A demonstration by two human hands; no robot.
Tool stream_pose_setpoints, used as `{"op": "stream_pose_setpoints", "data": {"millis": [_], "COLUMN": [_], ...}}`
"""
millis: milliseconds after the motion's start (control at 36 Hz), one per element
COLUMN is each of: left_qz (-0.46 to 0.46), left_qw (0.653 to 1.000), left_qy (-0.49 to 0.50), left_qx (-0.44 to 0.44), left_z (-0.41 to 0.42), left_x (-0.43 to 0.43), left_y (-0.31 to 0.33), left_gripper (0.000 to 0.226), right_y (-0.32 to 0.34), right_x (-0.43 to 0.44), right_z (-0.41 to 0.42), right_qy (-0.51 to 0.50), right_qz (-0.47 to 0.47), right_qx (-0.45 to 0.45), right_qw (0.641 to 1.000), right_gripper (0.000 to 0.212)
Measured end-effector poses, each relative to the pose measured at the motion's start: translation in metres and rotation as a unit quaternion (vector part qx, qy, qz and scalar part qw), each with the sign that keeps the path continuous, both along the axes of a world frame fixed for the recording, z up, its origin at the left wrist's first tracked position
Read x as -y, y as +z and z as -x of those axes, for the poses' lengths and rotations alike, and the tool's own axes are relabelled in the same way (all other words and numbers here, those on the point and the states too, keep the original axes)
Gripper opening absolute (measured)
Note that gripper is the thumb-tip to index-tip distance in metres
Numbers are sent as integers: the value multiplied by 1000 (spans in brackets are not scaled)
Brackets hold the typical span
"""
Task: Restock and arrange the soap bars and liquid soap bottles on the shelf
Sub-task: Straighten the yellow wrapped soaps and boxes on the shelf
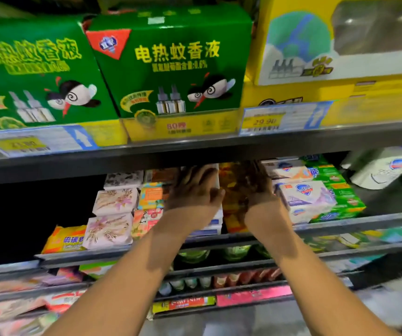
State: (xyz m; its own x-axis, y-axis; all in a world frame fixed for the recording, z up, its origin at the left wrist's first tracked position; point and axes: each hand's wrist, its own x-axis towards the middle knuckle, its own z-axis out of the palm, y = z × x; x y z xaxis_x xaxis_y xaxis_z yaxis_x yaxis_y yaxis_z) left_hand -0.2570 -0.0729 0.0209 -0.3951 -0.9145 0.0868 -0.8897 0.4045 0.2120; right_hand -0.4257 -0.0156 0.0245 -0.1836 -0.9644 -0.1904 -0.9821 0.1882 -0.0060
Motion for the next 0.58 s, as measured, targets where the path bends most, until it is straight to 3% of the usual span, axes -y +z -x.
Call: {"op": "stream_pose_setpoints", "data": {"millis": [111, 250, 361, 417, 528, 583], "left_qz": [75, 69, 56, 31, -8, -40], "left_qw": [997, 996, 997, 997, 982, 972], "left_qy": [-8, -31, -27, -32, -58, -93], "left_qx": [-17, -41, -54, -70, -182, -213], "left_z": [-1, 0, -1, -4, -7, -9], "left_x": [-2, 1, 1, -1, -9, -12], "left_y": [-5, -5, -5, -1, 20, 29], "left_gripper": [62, 61, 64, 72, 71, 79], "right_y": [7, 10, 17, 20, 19, 19], "right_x": [-1, -7, -18, -27, -43, -45], "right_z": [4, 3, 6, 11, 26, 37], "right_qy": [-2, 29, 20, 19, 15, 11], "right_qz": [22, 75, 96, 129, 262, 284], "right_qx": [80, 126, 119, 132, 218, 294], "right_qw": [997, 989, 988, 983, 940, 913], "right_gripper": [34, 58, 35, 39, 41, 39]}}
